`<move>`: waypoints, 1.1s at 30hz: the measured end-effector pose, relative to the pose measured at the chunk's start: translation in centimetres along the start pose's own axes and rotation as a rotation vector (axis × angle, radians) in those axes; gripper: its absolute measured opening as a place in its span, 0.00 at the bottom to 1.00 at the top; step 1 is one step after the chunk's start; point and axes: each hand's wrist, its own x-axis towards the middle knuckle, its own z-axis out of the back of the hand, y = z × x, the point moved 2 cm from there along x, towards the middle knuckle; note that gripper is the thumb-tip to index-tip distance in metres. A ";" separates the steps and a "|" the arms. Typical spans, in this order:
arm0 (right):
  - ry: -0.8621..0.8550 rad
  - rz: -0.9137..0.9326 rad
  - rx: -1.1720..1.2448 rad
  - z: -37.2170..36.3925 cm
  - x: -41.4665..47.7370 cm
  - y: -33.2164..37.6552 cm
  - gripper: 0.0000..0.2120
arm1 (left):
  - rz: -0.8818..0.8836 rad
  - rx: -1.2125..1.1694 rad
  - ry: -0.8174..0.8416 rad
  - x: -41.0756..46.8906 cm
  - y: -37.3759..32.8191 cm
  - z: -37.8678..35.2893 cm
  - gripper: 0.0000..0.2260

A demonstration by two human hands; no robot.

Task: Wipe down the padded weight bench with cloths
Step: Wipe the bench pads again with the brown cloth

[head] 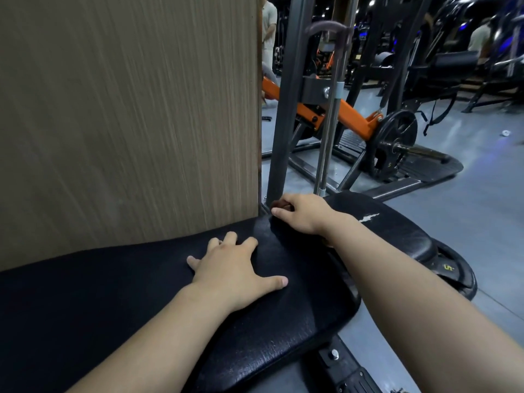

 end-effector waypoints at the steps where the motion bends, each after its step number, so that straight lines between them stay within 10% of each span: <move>1: 0.013 -0.008 0.014 0.0 -0.2 0.0 0.18 | 0.001 0.003 -0.001 0.0 0.0 0.0 0.41; 20: -0.247 0.191 -0.170 -0.7 -17.4 0.2 0.23 | -0.059 -0.159 -0.047 -1.8 1.3 0.1 0.35; 26: -0.070 0.382 0.011 -2.2 -19.7 5.9 0.29 | -0.107 -0.160 -0.181 -6.1 4.6 0.8 0.26; 33: -0.066 0.187 0.085 -2.3 -16.1 6.7 0.19 | -0.001 -0.118 -0.178 -12.4 10.6 1.6 0.26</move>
